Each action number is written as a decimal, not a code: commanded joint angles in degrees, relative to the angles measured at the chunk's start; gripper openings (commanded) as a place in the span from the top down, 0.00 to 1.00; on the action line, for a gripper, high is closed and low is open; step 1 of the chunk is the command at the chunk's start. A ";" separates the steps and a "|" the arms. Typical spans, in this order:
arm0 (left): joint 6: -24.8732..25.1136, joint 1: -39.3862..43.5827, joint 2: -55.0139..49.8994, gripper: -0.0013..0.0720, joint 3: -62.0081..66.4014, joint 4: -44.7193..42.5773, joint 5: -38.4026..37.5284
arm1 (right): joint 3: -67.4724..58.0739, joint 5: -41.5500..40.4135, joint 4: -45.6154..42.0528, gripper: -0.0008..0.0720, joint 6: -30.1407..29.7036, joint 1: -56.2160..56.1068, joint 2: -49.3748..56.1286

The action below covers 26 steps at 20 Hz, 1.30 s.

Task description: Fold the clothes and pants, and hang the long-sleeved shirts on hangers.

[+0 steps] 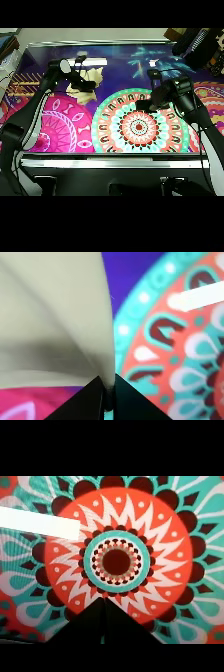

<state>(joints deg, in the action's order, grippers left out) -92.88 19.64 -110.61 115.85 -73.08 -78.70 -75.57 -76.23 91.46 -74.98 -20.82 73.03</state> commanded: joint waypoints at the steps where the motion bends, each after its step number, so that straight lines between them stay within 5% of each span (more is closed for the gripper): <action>1: -0.85 8.90 7.15 0.97 -4.57 6.62 -10.71 | -0.04 -5.64 0.46 0.93 -1.14 0.02 -2.67; 4: -6.36 20.22 7.80 0.97 -7.23 7.54 -8.76 | -0.04 -10.23 0.46 0.93 -2.40 0.02 -7.30; 9: -14.58 35.21 4.83 0.96 -9.57 7.63 5.16 | -0.04 -16.11 0.42 0.93 -2.16 0.02 -17.86; 12: -14.73 38.32 1.49 0.96 -9.55 9.33 8.50 | -0.04 -16.28 0.20 0.93 -2.16 0.02 -24.11; 13: -14.73 38.14 1.16 0.90 -9.51 10.19 9.22 | -0.04 -15.63 -0.31 0.93 -2.16 0.02 -25.97; 14: -14.71 37.22 1.44 0.68 -9.35 10.91 9.62 | -0.04 -15.08 -0.66 0.91 -2.16 0.02 -27.41; 15: -14.69 35.82 2.05 0.38 -8.85 11.30 9.29 | -0.04 -14.16 -0.74 0.79 -2.14 0.02 -28.61; 16: -13.97 33.92 3.13 0.17 -8.04 11.61 8.41 | -0.04 -12.52 -0.79 0.56 -1.90 0.02 -29.38; 17: -12.24 31.32 4.85 0.13 -7.15 11.61 6.62 | -0.04 -10.10 -0.94 0.29 0.11 0.02 -29.73; 18: -10.51 28.50 7.13 0.13 -6.67 11.58 4.33 | 0.00 -7.72 -0.94 0.24 2.64 0.02 -29.81; 20: -8.87 21.44 13.53 0.13 -6.67 8.70 -1.25 | 0.00 -2.73 -2.12 0.27 12.13 0.02 -29.70; 24: -7.39 6.21 26.51 0.13 -7.13 -0.98 -8.92 | 0.00 13.00 -5.84 0.28 41.75 2.03 -28.61; 26: -7.39 -1.07 32.11 0.13 -9.01 -0.92 -9.07 | 0.00 19.98 6.25 0.28 41.05 10.29 -25.53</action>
<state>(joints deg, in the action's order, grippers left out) -101.30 28.23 -86.19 108.18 -70.78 -84.29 -75.59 -68.10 89.03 -44.18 -16.86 45.17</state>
